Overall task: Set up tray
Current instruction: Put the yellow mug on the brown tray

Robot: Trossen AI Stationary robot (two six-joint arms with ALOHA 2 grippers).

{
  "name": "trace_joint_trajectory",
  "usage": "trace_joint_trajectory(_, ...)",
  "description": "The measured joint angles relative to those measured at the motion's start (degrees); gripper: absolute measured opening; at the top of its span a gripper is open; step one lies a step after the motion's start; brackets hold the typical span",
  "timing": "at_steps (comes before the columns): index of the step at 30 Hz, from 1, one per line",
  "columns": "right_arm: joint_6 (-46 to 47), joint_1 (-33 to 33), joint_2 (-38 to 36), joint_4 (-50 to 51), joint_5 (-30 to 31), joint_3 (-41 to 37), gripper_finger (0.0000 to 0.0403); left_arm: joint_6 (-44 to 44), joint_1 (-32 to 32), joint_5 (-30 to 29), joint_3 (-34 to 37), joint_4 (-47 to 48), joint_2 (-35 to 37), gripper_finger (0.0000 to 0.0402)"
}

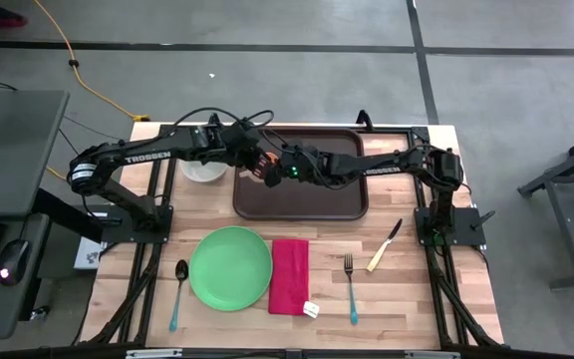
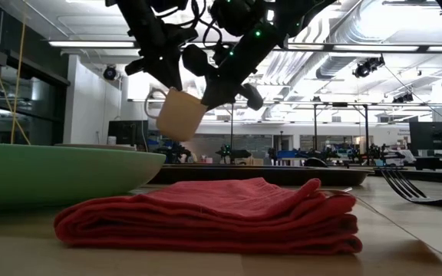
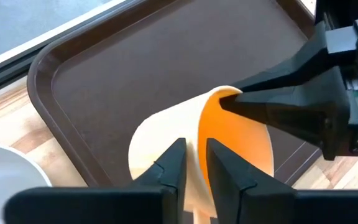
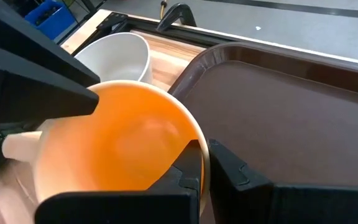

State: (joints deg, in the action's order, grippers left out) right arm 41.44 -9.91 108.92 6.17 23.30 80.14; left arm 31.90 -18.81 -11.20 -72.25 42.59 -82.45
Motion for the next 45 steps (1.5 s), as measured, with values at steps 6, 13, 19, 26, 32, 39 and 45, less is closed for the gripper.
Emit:
trace_joint_trajectory(6,-0.4,0.1,0.0,0.07,0.37,0.0,0.0,-0.76,-0.02,0.52,0.0,0.02,0.02,0.003)
trace_joint_trajectory(13,-0.55,0.63,0.0,0.26,1.87,0.0,0.0,-1.8,0.0,1.7,0.0,0.04,0.02,0.0044)
trace_joint_trajectory(19,-1.26,0.61,0.0,-0.08,1.78,0.0,0.0,-2.12,0.0,2.66,0.0,0.0,0.02,0.0077)
trace_joint_trajectory(26,-1.81,0.72,0.0,-0.52,2.28,0.0,0.0,-2.32,0.0,3.33,0.0,-0.21,0.03,0.0078)
trace_joint_trajectory(32,-2.07,1.25,0.0,-0.52,4.21,0.0,0.0,-3.17,0.0,3.73,0.0,-0.35,0.04,0.0063)
trace_joint_trajectory(39,-3.0,2.04,0.0,-0.7,7.21,0.0,0.0,-4.47,0.0,4.4,0.0,-0.58,0.07,0.005)
trace_joint_trajectory(45,-3.13,2.16,0.0,-0.7,7.89,0.0,0.0,-4.46,0.0,4.71,0.0,-0.76,0.07,0.0049)
